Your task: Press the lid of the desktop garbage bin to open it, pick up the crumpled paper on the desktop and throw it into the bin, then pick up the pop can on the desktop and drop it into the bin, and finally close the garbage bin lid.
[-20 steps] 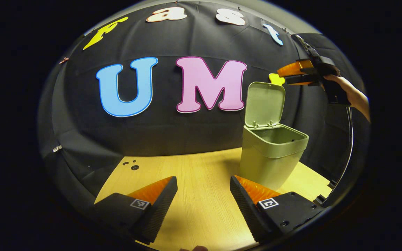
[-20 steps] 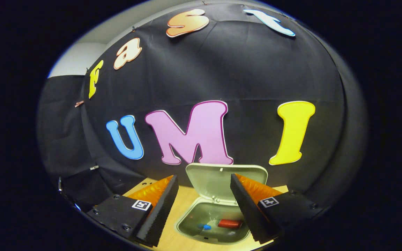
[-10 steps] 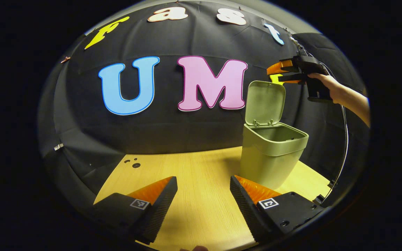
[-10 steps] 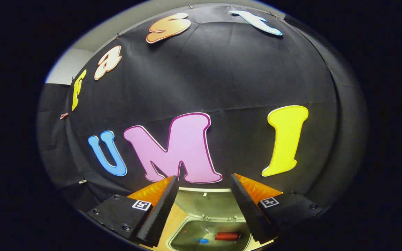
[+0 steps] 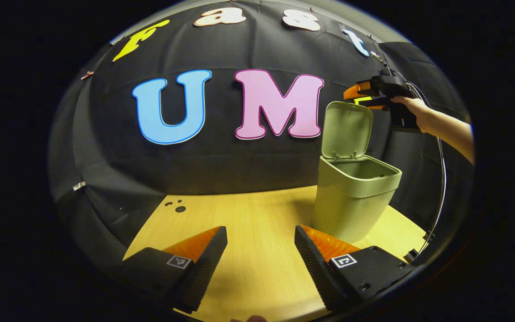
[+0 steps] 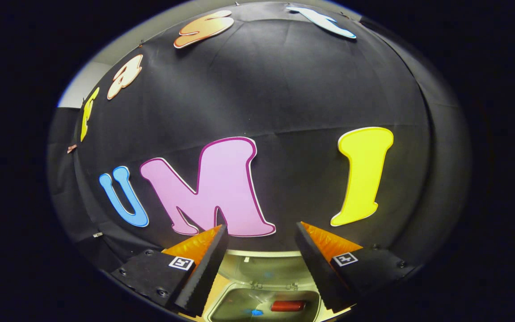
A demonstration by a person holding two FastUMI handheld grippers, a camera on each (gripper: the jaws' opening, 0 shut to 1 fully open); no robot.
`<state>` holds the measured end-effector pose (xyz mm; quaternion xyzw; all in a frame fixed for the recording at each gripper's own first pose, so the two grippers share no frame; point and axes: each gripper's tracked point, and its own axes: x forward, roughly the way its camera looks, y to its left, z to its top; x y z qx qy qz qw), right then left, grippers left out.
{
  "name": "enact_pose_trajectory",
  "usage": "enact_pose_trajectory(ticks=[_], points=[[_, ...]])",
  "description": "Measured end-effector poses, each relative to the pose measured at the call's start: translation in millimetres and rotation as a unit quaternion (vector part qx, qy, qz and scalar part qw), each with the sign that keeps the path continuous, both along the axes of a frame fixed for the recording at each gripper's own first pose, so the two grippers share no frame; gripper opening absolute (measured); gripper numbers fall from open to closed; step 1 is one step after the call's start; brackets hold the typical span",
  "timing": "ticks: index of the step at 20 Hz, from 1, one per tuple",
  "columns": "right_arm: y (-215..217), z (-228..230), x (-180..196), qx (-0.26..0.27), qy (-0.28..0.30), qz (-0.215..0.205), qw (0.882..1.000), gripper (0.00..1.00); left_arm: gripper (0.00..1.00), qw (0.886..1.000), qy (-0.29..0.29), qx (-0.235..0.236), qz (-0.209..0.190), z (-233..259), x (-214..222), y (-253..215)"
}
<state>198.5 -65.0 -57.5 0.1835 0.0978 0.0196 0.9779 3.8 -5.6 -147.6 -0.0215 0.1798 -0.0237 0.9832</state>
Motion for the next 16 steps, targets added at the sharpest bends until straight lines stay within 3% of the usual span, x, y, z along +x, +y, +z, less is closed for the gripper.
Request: enact_pose_trajectory(ticks=[6, 16], points=[[12, -8, -25, -0.05, 0.015, 0.028, 0.998, 0.96, 0.98, 1.0, -0.002, 0.003, -0.01, 2, 6, -4], [31, -37, -78, -0.025, 0.053, 0.07, 0.996, 0.96, 0.97, 1.0, -0.006, 0.006, -0.028, 6, 6, -14]])
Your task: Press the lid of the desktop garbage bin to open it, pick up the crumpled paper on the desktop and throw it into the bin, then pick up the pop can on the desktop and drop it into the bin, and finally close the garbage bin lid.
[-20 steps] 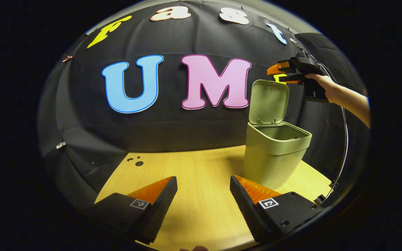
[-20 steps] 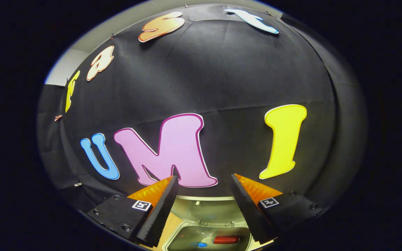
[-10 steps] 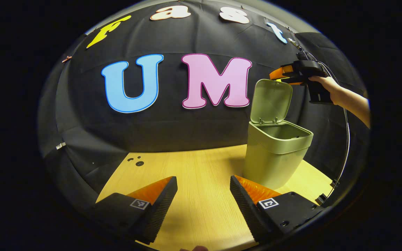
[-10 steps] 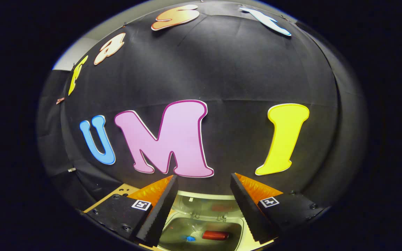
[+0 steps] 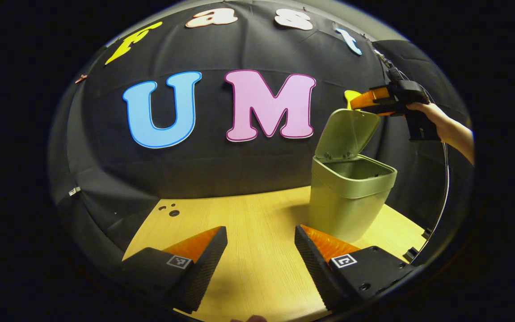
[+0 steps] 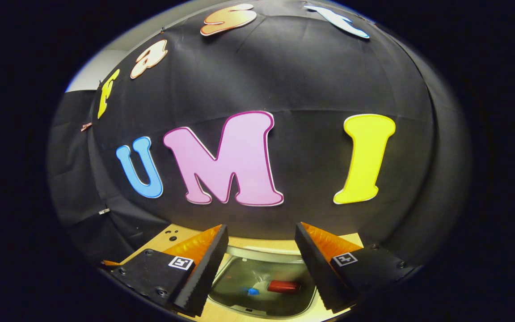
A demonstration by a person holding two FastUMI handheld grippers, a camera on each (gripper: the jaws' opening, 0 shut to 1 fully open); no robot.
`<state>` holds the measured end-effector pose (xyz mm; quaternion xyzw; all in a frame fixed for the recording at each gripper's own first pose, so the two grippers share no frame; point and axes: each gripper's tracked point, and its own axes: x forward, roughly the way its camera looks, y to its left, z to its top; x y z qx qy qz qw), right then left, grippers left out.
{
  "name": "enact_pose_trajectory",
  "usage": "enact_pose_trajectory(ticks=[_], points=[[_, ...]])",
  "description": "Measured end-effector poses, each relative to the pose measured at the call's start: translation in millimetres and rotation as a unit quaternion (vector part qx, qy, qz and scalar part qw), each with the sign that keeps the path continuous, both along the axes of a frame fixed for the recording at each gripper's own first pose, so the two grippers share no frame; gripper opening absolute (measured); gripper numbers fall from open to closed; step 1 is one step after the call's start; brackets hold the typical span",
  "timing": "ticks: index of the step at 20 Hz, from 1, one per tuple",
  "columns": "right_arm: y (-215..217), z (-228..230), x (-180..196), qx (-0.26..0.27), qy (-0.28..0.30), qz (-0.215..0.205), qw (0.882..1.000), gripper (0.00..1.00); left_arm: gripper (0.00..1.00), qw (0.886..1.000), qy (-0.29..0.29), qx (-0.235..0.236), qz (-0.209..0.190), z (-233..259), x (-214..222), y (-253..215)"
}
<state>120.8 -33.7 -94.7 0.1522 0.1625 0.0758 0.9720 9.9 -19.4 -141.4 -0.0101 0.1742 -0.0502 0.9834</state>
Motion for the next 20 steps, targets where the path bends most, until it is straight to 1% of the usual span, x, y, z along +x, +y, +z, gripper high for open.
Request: enact_pose_trajectory(ticks=[7, 10, 16, 20], points=[[23, -41, -28, 0.009, 0.046, 0.033, 0.998, 0.96, 0.98, 1.0, 0.0, 0.0, -0.003, -2, 0, -2], [30, -58, -36, 0.004, 0.062, 0.044, 0.997, 0.96, 0.97, 1.0, 0.001, 0.0, -0.002, -2, 0, -2], [37, -85, -54, -0.025, 0.093, 0.066, 0.993, 0.96, 0.97, 1.0, 0.003, 0.001, -0.004, -2, -1, -4], [45, -96, -64, -0.049, 0.115, 0.089, 0.988, 0.97, 0.97, 1.0, 0.004, 0.002, -0.008, -1, -2, -8]])
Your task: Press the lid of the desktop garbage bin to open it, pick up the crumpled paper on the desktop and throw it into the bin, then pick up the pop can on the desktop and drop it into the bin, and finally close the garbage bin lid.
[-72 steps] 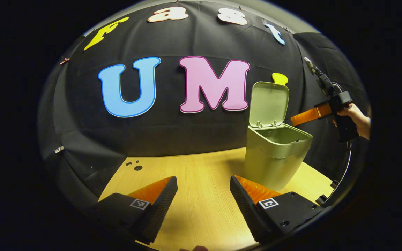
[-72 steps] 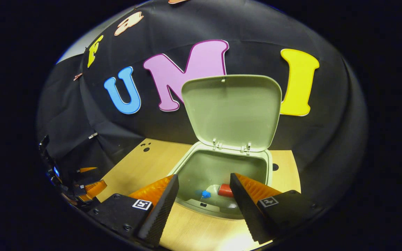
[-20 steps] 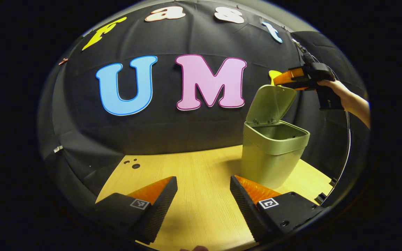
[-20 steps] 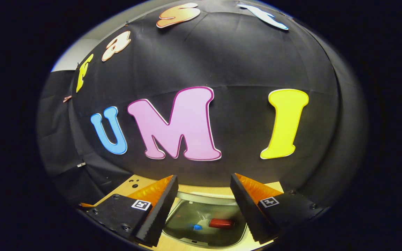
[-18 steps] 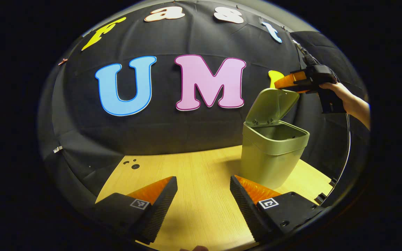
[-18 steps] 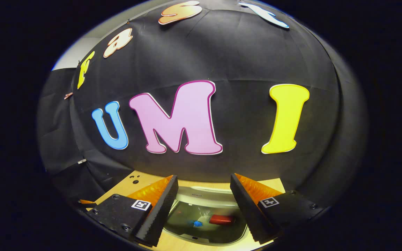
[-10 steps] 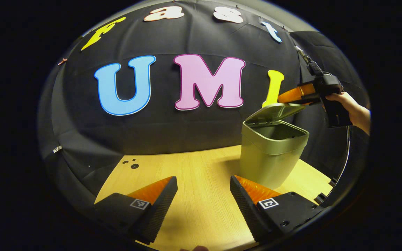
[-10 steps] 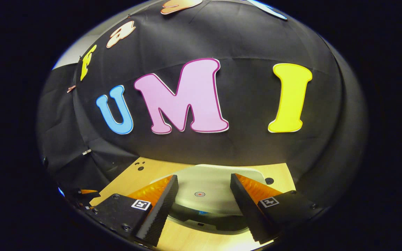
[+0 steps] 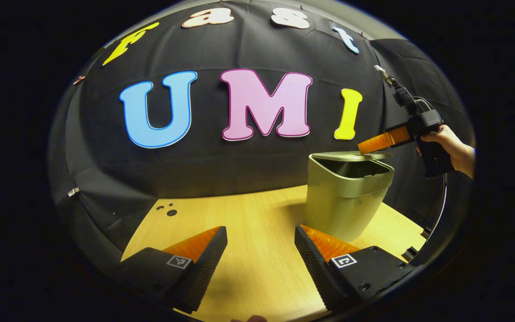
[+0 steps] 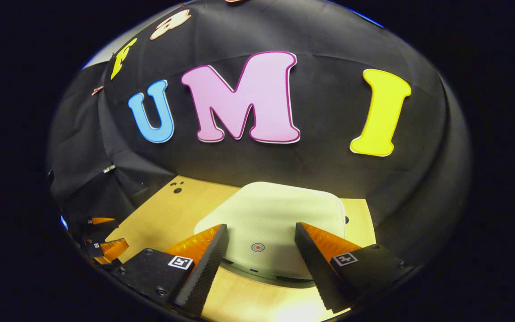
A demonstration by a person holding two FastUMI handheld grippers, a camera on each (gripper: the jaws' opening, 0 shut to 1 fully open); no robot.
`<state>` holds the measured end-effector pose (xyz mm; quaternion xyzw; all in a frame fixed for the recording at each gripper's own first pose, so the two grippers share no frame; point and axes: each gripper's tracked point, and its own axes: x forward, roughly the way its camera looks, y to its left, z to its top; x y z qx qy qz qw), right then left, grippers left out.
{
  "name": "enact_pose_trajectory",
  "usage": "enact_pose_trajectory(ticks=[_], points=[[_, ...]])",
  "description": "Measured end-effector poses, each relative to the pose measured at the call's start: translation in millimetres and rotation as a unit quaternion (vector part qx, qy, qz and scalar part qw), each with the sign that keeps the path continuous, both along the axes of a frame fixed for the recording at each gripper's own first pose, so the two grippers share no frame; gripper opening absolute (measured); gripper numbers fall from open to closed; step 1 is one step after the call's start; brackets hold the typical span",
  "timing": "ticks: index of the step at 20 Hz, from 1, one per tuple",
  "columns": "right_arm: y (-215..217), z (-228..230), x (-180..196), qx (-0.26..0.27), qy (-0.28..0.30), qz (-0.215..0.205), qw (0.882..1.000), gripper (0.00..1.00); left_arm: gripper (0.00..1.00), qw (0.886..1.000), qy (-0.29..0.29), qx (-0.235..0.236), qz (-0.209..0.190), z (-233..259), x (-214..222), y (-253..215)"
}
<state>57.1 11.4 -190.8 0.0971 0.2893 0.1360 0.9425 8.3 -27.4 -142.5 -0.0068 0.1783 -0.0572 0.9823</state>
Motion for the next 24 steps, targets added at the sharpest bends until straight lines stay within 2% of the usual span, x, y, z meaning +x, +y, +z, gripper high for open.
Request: enact_pose_trajectory(ticks=[11, 16, 19, 24], points=[[11, -27, -11, -0.03, 0.089, 0.048, 0.994, 0.97, 0.97, 1.0, 0.002, -0.012, -0.003, -6, -6, -5], [11, -26, -12, -0.018, 0.133, 0.064, 0.989, 0.98, 0.98, 0.999, 0.009, -0.032, -0.003, -12, -9, -7], [12, -28, -12, -0.017, 0.163, 0.075, 0.984, 0.98, 0.98, 1.0, 0.009, -0.026, -0.011, -13, -9, -8], [12, -35, -16, -0.081, 0.195, 0.112, 0.971, 0.98, 0.98, 1.0, 0.008, -0.02, -0.016, -13, 2, -4]])
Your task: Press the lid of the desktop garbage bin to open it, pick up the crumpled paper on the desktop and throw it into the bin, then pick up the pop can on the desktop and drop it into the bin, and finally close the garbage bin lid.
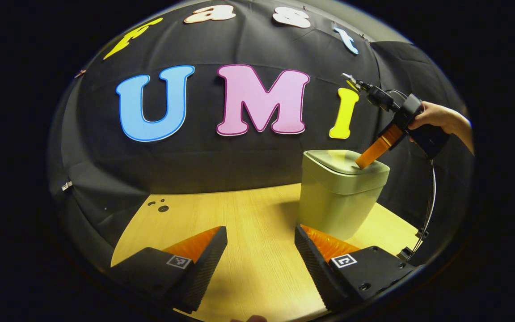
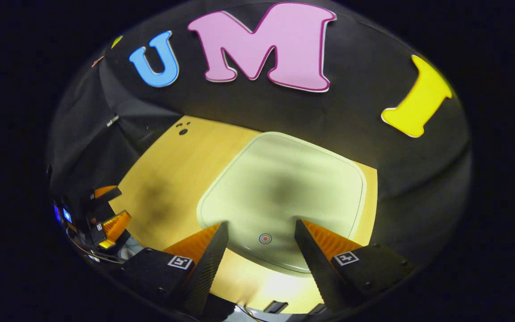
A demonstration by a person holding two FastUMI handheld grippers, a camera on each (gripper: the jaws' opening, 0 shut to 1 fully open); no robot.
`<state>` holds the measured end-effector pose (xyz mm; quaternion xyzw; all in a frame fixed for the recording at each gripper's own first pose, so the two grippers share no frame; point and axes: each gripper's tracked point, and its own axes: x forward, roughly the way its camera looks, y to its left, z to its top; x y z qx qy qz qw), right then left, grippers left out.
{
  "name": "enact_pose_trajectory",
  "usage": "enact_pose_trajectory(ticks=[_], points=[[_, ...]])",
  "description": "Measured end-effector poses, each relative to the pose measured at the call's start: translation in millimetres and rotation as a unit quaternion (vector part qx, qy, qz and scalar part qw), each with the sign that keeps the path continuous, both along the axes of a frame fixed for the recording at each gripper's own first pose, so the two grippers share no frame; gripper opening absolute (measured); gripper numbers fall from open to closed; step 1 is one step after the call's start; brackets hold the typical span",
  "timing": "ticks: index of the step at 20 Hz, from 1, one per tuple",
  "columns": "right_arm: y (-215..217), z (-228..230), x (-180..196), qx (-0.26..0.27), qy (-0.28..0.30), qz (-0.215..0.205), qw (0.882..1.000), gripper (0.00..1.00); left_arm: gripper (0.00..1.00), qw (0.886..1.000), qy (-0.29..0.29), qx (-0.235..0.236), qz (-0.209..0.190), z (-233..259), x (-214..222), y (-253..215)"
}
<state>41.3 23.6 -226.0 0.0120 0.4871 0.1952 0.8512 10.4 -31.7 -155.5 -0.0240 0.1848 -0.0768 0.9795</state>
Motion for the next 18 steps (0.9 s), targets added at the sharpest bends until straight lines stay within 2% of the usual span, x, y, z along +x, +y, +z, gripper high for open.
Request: enact_pose_trajectory(ticks=[4, 18], points=[[3, -5, -1, -0.026, 0.021, 0.017, 0.999, 0.98, 0.97, 1.0, 0.0, -0.004, 0.002, -1, 5, 1], [12, 15, -7, 0.003, -0.08, -0.007, 0.997, 0.96, 0.97, 1.0, -0.014, 0.002, -0.011, 11, 1, -9]])
